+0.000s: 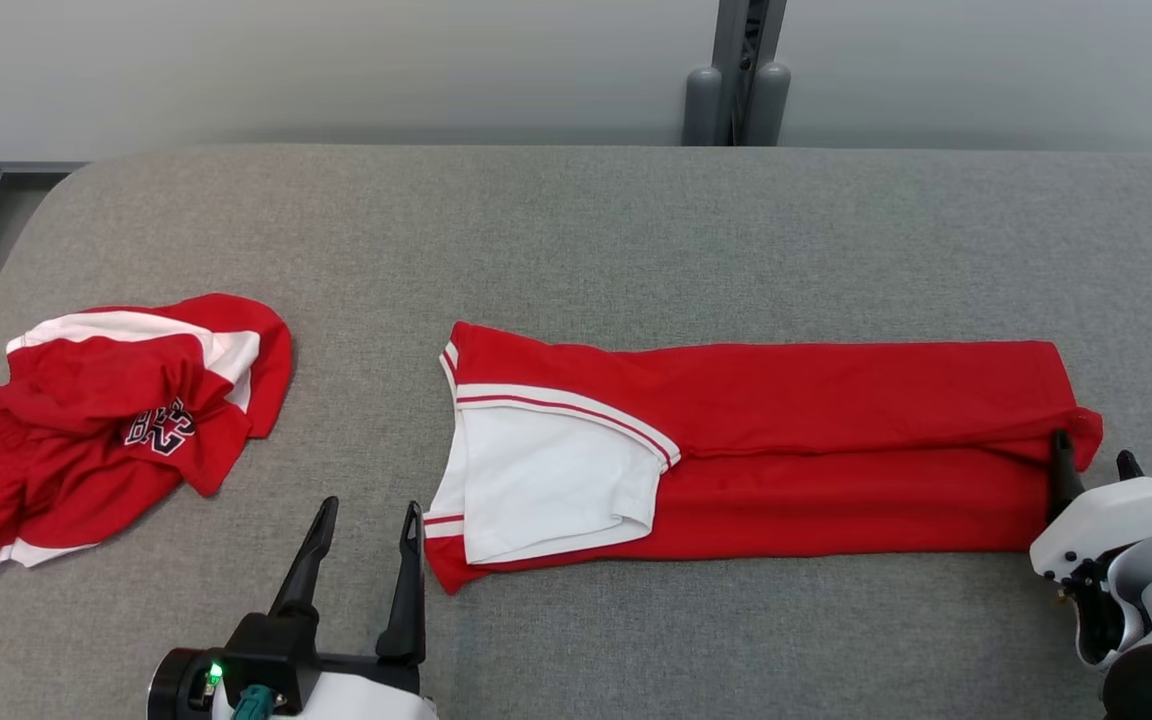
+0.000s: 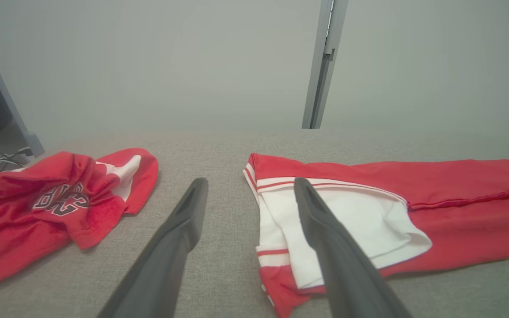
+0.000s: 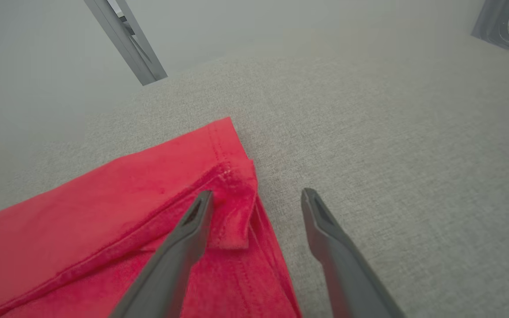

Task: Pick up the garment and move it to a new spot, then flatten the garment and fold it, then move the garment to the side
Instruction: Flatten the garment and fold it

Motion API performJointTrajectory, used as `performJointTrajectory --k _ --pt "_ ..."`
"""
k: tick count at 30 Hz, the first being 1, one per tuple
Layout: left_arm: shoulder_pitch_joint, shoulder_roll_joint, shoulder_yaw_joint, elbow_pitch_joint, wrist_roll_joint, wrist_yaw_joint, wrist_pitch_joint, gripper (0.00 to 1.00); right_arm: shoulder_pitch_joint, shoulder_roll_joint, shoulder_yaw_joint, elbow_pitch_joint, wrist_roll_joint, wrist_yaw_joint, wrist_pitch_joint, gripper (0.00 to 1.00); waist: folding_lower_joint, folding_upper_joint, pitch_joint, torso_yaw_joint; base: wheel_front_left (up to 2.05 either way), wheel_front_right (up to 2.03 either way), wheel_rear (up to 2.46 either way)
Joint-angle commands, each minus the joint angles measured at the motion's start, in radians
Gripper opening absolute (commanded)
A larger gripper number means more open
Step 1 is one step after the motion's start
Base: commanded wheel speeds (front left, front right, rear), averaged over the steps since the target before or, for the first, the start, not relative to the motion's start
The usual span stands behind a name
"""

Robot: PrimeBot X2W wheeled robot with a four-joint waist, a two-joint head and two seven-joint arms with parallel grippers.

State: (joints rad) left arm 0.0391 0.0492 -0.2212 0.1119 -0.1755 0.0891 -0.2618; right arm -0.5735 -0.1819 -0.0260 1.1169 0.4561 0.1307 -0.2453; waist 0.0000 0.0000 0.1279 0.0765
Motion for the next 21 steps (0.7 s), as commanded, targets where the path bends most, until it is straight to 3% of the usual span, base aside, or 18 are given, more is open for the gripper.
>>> performJointTrajectory --k 1,8,10,11,13,14,21 --pt "-0.021 0.003 0.001 0.002 0.006 -0.005 -0.003 1.0 -0.015 -0.01 0.001 0.023 0.001 0.0 0.003 1.0 0.0 0.0 0.011 0.007 0.0 0.0 0.0" --pt "-0.038 0.003 0.002 0.004 0.004 -0.009 -0.003 1.0 -0.048 -0.004 0.015 0.116 0.017 0.0 0.021 0.99 0.0 0.0 0.028 0.01 0.0 0.0 0.0" --pt "-0.044 0.003 0.004 0.004 0.005 -0.013 -0.003 1.0 -0.046 -0.001 0.017 0.128 0.026 0.0 0.031 0.75 0.0 0.0 0.029 0.012 0.0 0.0 0.0" --pt "-0.045 0.003 0.006 0.004 0.005 -0.015 -0.004 1.0 -0.044 0.0 0.018 0.135 0.029 0.0 0.039 0.49 0.0 0.0 0.029 0.014 0.0 0.0 0.0" --pt "-0.048 0.003 0.009 0.003 0.007 -0.018 -0.003 1.0 -0.041 0.004 0.022 0.145 0.039 0.0 0.053 0.23 0.0 0.0 0.029 0.017 0.0 0.0 0.0" --pt "-0.049 0.003 0.012 0.002 0.008 -0.019 -0.003 1.0 -0.039 0.002 0.025 0.149 0.041 0.0 0.061 0.0 0.0 0.0 0.029 0.018 0.0 0.0 0.0" --pt "-0.045 0.003 0.02 0.003 0.008 -0.02 -0.003 1.0 -0.034 -0.011 0.047 0.148 0.064 -0.001 0.048 0.0 0.0 0.0 0.02 0.022 0.0 0.0 0.0"
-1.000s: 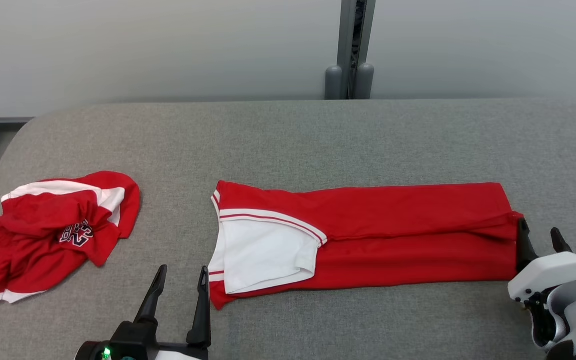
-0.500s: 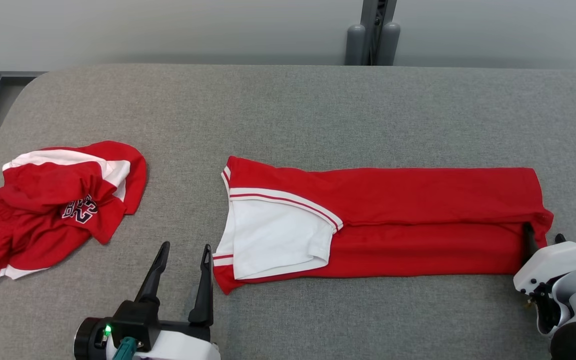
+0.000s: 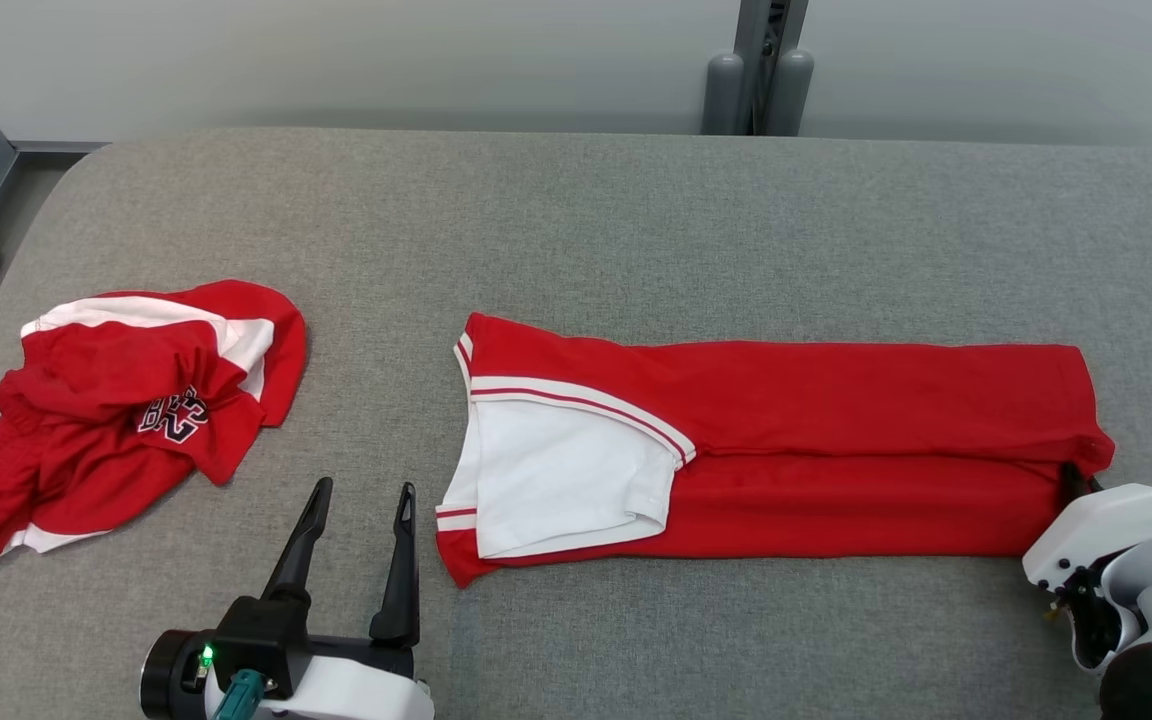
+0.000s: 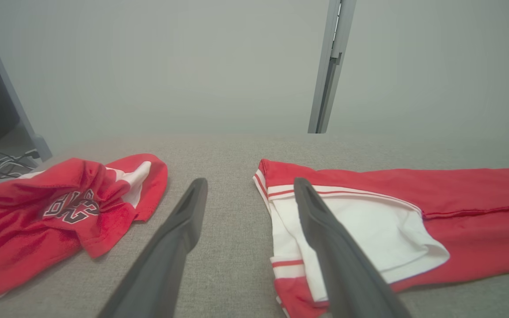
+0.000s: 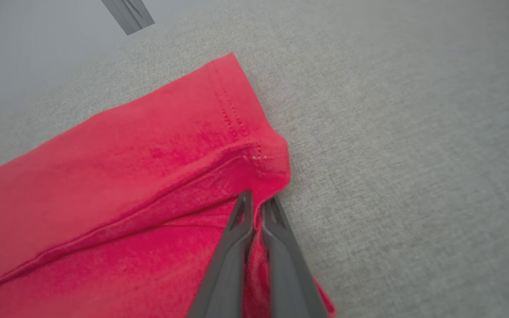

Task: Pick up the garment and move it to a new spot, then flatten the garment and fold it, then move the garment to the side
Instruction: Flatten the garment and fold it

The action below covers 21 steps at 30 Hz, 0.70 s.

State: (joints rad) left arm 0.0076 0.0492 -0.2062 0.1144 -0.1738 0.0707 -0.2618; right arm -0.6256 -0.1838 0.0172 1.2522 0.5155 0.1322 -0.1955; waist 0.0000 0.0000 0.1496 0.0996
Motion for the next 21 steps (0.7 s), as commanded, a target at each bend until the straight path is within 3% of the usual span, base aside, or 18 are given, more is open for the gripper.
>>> performJointTrajectory --k 1,17,21 --pt "-0.012 0.003 0.007 0.0 0.006 0.0 -0.003 1.0 0.017 -0.017 0.006 0.007 0.007 -0.003 -0.009 0.0 0.0 0.0 -0.003 -0.002 0.0 0.0 0.0" --pt "0.005 0.003 0.018 -0.006 0.002 0.006 -0.003 1.0 -0.035 -0.187 0.062 -0.041 0.008 -0.002 -0.055 0.0 0.0 0.0 -0.025 -0.064 0.0 0.0 0.0" --pt "0.011 0.003 0.015 0.001 -0.001 0.003 -0.003 1.0 -0.059 -0.183 0.089 -0.036 -0.007 -0.001 -0.052 0.0 0.0 0.0 -0.036 -0.078 0.0 0.0 0.0"
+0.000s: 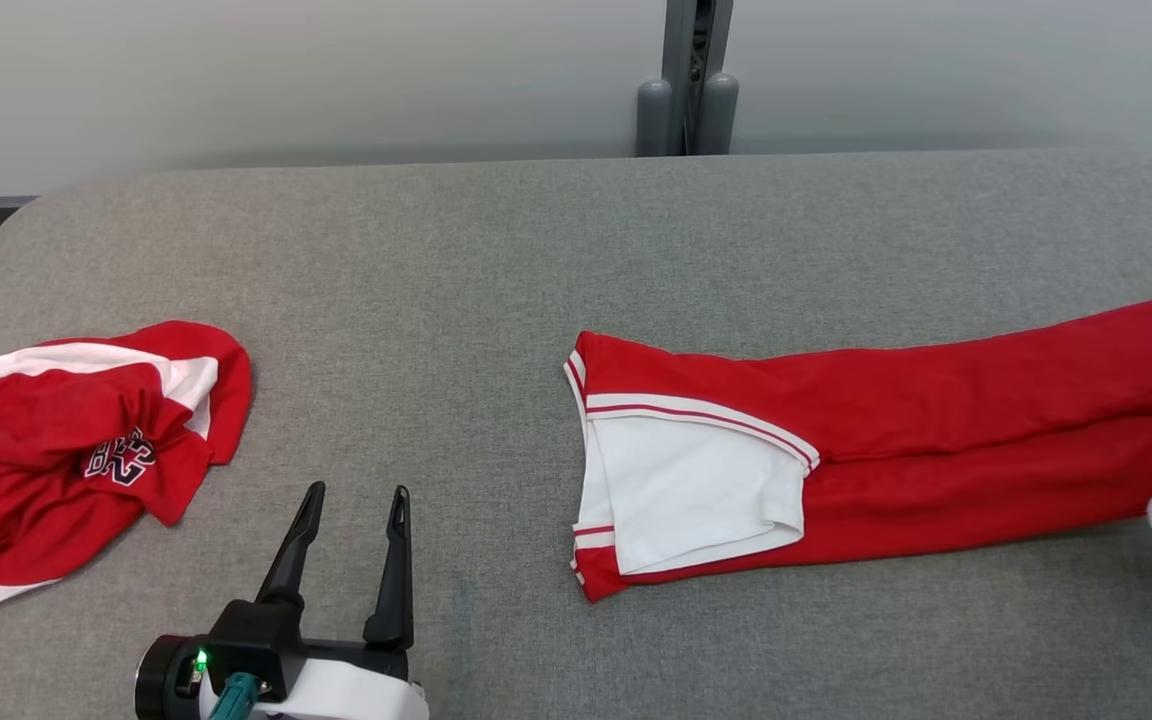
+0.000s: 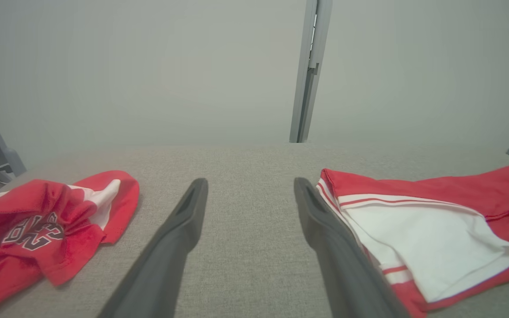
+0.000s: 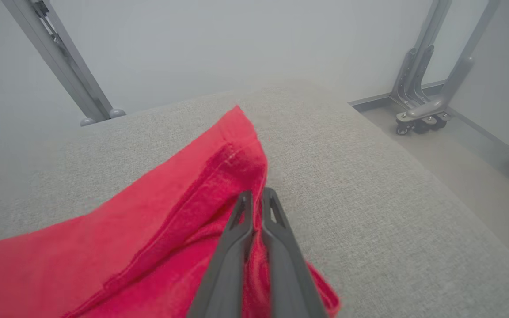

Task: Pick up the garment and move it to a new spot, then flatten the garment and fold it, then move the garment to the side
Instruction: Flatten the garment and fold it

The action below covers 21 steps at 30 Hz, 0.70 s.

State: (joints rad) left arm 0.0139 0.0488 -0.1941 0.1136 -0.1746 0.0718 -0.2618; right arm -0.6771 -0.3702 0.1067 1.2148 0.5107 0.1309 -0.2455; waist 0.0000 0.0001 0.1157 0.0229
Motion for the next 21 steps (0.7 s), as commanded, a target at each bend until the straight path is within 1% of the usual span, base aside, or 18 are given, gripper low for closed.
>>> performJointTrajectory --k 1,5,10,16,21 --pt "0.004 0.004 0.001 0.003 -0.001 0.003 -0.003 1.0 -0.01 0.014 0.005 -0.004 0.003 0.0 0.005 0.0 0.0 -0.0001 -0.005 -0.003 0.0 0.0 0.0" --pt "0.007 0.004 -0.005 0.006 -0.008 0.008 -0.003 1.0 -0.005 0.068 0.028 -0.061 0.055 0.0 0.029 0.0 0.0 -0.0001 -0.016 -0.006 0.0 0.0 0.0" --pt "0.012 0.004 -0.012 0.011 -0.011 0.007 -0.003 1.0 0.034 0.118 0.094 -0.197 0.14 0.0 0.077 0.0 0.0 -0.0001 -0.029 0.005 0.0 0.0 0.0" --pt "0.02 0.003 -0.018 0.015 -0.022 0.009 -0.003 1.0 0.092 0.144 0.185 -0.371 0.218 0.0 0.122 0.0 0.0 -0.0001 -0.047 0.034 0.0 0.0 0.0" --pt "0.026 0.004 -0.026 0.016 -0.029 0.013 -0.003 1.0 0.124 0.17 0.233 -0.456 0.237 0.0 0.132 0.0 0.0 -0.0001 -0.054 0.069 0.0 0.0 0.0"
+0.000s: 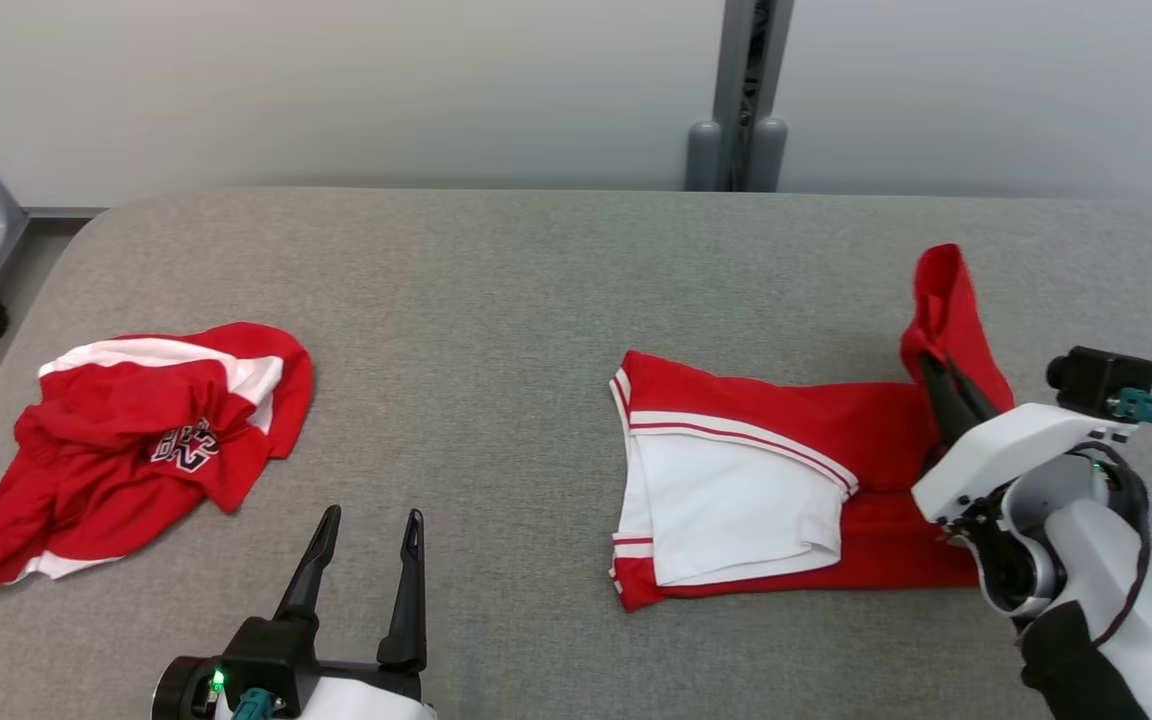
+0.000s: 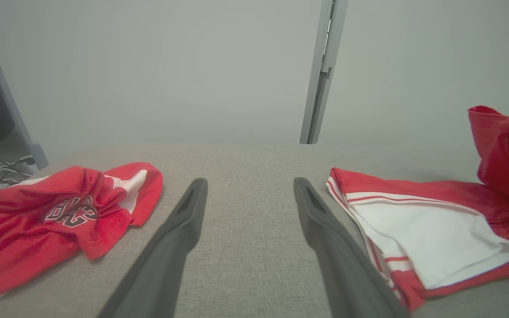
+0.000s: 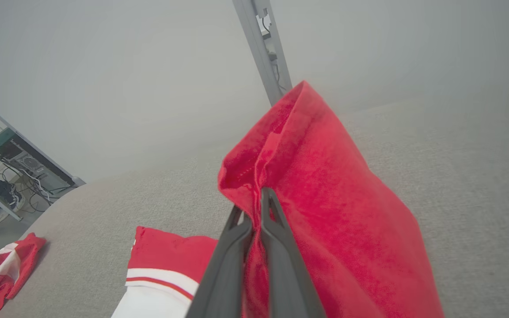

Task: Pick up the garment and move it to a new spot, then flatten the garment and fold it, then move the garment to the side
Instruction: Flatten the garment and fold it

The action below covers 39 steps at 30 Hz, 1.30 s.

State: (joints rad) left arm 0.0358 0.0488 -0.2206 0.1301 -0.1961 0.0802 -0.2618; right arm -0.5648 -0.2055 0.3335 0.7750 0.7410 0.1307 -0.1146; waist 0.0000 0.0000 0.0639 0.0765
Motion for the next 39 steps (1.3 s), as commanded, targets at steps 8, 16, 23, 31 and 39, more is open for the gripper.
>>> performJointTrajectory --k 8,16,23,31,39 --pt "0.008 0.004 0.004 0.003 -0.007 0.009 -0.004 1.0 0.054 0.096 0.037 -0.069 -0.003 0.0 -0.002 0.0 0.0 0.0 -0.002 0.09 0.0 0.0 0.0" --pt "0.011 0.003 -0.001 0.003 -0.011 0.007 -0.003 1.0 0.085 0.139 0.056 -0.055 -0.001 0.0 0.0 0.0 0.0 0.0 -0.003 0.144 0.0 0.0 0.0" --pt "0.012 0.004 -0.004 0.005 -0.014 0.01 -0.003 1.0 0.089 0.152 0.079 0.0 -0.007 0.0 -0.017 0.0 0.0 0.0 -0.004 0.181 0.0 0.0 0.0" --pt "-0.001 0.004 -0.018 0.013 -0.018 0.013 -0.003 1.0 0.072 0.153 0.154 0.072 0.066 0.0 -0.042 0.0 0.0 0.0 -0.005 0.207 0.0 0.0 0.0" --pt "-0.002 0.004 -0.019 0.014 -0.02 0.016 -0.003 1.0 0.043 0.154 0.252 0.12 0.173 0.0 -0.084 1.0 0.0 0.0 -0.002 0.215 0.0 0.0 0.0"
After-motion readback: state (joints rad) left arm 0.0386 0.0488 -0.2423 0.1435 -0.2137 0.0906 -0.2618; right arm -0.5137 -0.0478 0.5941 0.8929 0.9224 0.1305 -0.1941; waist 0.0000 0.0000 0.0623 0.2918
